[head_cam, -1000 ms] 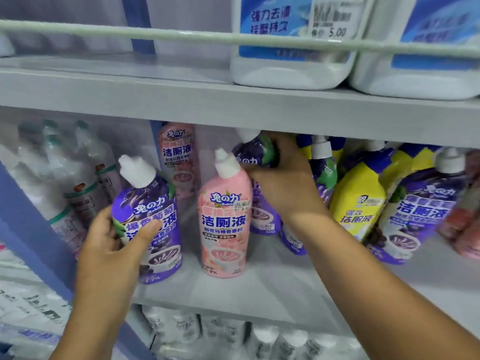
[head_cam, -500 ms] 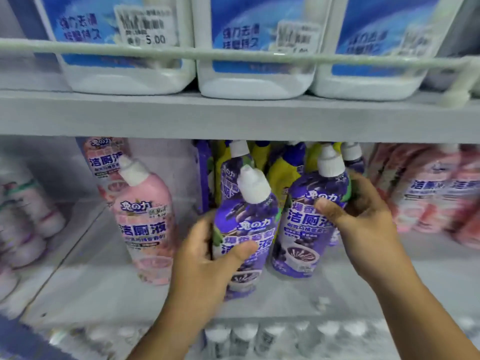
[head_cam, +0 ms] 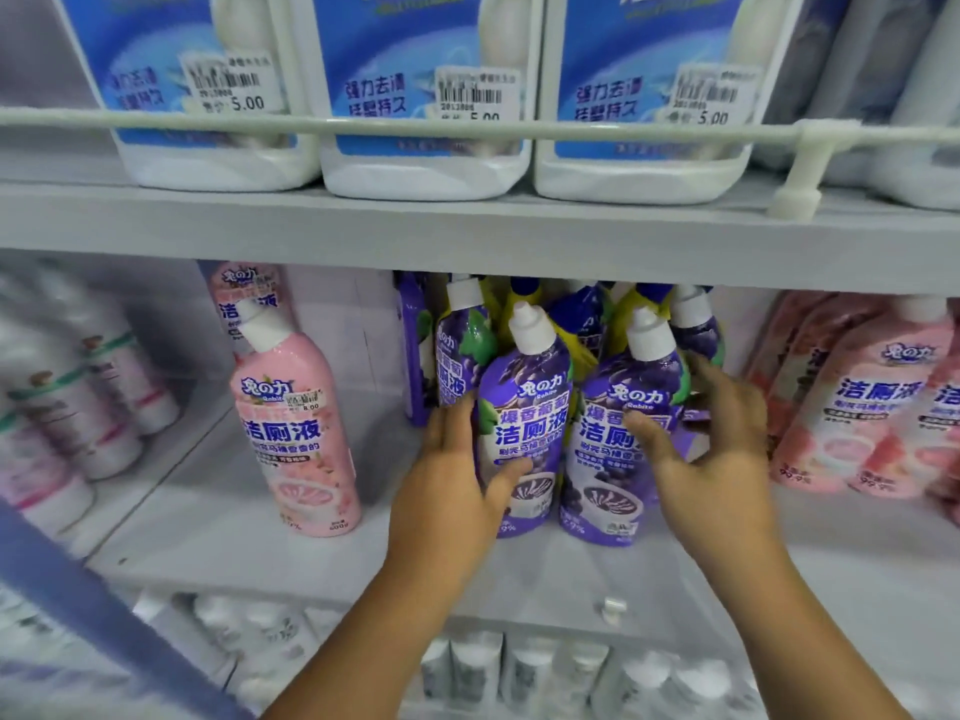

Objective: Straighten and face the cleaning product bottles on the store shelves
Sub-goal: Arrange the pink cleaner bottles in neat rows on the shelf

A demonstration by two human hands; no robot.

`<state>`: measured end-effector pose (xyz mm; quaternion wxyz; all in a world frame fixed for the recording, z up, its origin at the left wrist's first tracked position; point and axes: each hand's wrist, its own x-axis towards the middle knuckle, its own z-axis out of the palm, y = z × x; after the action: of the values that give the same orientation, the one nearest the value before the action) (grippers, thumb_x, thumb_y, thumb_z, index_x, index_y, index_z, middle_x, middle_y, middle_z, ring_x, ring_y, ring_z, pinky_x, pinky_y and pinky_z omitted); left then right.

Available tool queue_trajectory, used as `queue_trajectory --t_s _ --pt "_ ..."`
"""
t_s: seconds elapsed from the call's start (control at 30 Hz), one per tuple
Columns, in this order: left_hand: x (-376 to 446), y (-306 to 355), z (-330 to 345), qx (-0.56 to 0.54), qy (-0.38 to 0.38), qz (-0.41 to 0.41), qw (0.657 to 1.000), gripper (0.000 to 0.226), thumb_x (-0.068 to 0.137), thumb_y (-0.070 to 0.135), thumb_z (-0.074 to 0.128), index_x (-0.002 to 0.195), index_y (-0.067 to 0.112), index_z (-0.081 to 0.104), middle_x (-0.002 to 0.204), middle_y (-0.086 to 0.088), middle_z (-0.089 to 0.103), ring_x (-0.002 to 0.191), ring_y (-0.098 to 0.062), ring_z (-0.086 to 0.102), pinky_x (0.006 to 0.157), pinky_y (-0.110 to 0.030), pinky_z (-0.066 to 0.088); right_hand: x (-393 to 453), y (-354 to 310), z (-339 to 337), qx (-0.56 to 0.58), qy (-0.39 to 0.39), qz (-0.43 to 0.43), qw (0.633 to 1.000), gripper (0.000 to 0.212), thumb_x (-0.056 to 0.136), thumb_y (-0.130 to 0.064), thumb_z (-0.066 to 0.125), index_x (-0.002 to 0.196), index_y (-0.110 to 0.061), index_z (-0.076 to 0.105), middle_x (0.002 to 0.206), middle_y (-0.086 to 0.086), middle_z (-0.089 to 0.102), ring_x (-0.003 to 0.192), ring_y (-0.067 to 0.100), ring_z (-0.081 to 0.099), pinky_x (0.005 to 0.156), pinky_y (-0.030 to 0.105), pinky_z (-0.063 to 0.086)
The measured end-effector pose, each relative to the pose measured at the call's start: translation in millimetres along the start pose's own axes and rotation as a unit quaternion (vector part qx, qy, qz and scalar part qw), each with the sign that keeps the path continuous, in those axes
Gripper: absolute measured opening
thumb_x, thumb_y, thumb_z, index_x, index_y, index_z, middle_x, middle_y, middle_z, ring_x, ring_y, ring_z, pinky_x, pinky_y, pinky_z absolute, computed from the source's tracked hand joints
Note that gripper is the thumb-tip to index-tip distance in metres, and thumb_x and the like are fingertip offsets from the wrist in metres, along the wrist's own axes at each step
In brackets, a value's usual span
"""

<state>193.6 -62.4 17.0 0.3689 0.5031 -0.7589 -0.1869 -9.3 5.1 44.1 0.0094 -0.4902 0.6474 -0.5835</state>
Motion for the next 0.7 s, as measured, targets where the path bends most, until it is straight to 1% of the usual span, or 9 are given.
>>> queue_trajectory --t_s 0.13,0.23,0.33,0.37,0.43,0.5,0.53,0.63,0.7 --pt "-29 -18 -20 -0.109 0.102 -0.018 0.989 0.052 0.086 0.054 0.071 0.131 0.037 0.052 0.115 0.019 0.059 0.097 -0.001 0.061 0.082 -0.029 0.055 -27 -20 3 0.064 0.067 -0.057 0.994 0.040 0.092 -0.035 0.071 0.127 -0.025 0.055 0.119 0.008 0.054 0.106 0.027 0.059 0.097 0.046 0.047" --pt "-44 -33 -51 -0.159 0.233 -0.011 0.959 0.026 0.088 0.036 0.071 0.112 0.038 0.059 0.103 0.010 0.066 0.092 -0.013 0.065 0.081 -0.026 0.053 -44 -39 24 0.193 -0.021 -0.061 0.979 0.024 0.093 -0.027 0.067 0.112 -0.035 0.057 0.107 0.009 0.062 0.098 0.025 0.063 0.089 0.042 0.052" --pt "-37 -59 -89 -0.214 0.344 -0.010 0.914 0.040 0.087 0.027 0.076 0.118 0.035 0.052 0.114 -0.004 0.063 0.097 -0.016 0.065 0.090 -0.028 0.052 -55 -65 52 0.269 -0.134 -0.010 0.954 0.021 0.093 -0.022 0.066 0.113 -0.027 0.063 0.103 -0.001 0.069 0.097 0.017 0.068 0.083 0.034 0.057" --pt "-28 -73 -100 -0.217 0.336 -0.024 0.916 0.054 0.083 0.027 0.081 0.123 0.039 0.046 0.120 0.000 0.060 0.104 -0.013 0.064 0.094 -0.024 0.050 -55 -73 63 0.275 -0.176 0.009 0.945 0.025 0.091 -0.024 0.065 0.115 -0.025 0.064 0.103 -0.006 0.071 0.099 0.016 0.068 0.083 0.033 0.058" --pt "-6 -95 -116 -0.226 0.226 -0.084 0.944 0.081 0.077 0.023 0.088 0.134 0.047 0.035 0.128 0.017 0.057 0.116 0.003 0.060 0.100 -0.016 0.046 -52 -84 90 0.271 -0.244 0.030 0.931 0.028 0.092 -0.022 0.066 0.119 -0.028 0.064 0.108 -0.009 0.072 0.103 0.011 0.068 0.087 0.029 0.057" --pt "12 -108 -121 -0.237 0.076 -0.115 0.962 0.081 0.078 0.012 0.086 0.140 0.036 0.040 0.123 0.022 0.067 0.113 0.005 0.064 0.100 -0.023 0.053 -45 -91 120 0.262 -0.267 0.035 0.927 0.029 0.095 -0.016 0.067 0.117 -0.033 0.064 0.109 -0.008 0.073 0.103 0.009 0.068 0.090 0.029 0.056" --pt "18 -112 -121 -0.235 0.042 -0.127 0.963 0.072 0.080 0.007 0.083 0.137 0.029 0.046 0.114 0.022 0.072 0.106 0.003 0.068 0.096 -0.026 0.057 -41 -94 135 0.271 -0.259 0.047 0.926 0.028 0.095 -0.012 0.067 0.114 -0.033 0.065 0.107 -0.005 0.074 0.101 0.012 0.069 0.091 0.031 0.056" --pt "19 -129 -130 -0.237 0.069 -0.130 0.960 0.057 0.079 0.000 0.082 0.123 0.022 0.054 0.094 0.027 0.074 0.088 0.006 0.071 0.074 -0.013 0.055 -36 -105 175 0.318 -0.212 0.103 0.918 0.026 0.097 -0.002 0.062 0.103 -0.027 0.068 0.100 0.002 0.075 0.095 0.022 0.071 0.080 0.035 0.058" --pt "17 -151 -148 -0.233 0.109 -0.134 0.957 0.056 0.077 0.005 0.085 0.117 0.030 0.055 0.093 0.030 0.073 0.086 0.008 0.070 0.070 -0.012 0.053 -34 -114 204 0.319 -0.207 0.124 0.916 0.027 0.097 0.000 0.060 0.099 -0.026 0.067 0.090 -0.007 0.076 0.087 0.012 0.070 0.073 0.027 0.058"
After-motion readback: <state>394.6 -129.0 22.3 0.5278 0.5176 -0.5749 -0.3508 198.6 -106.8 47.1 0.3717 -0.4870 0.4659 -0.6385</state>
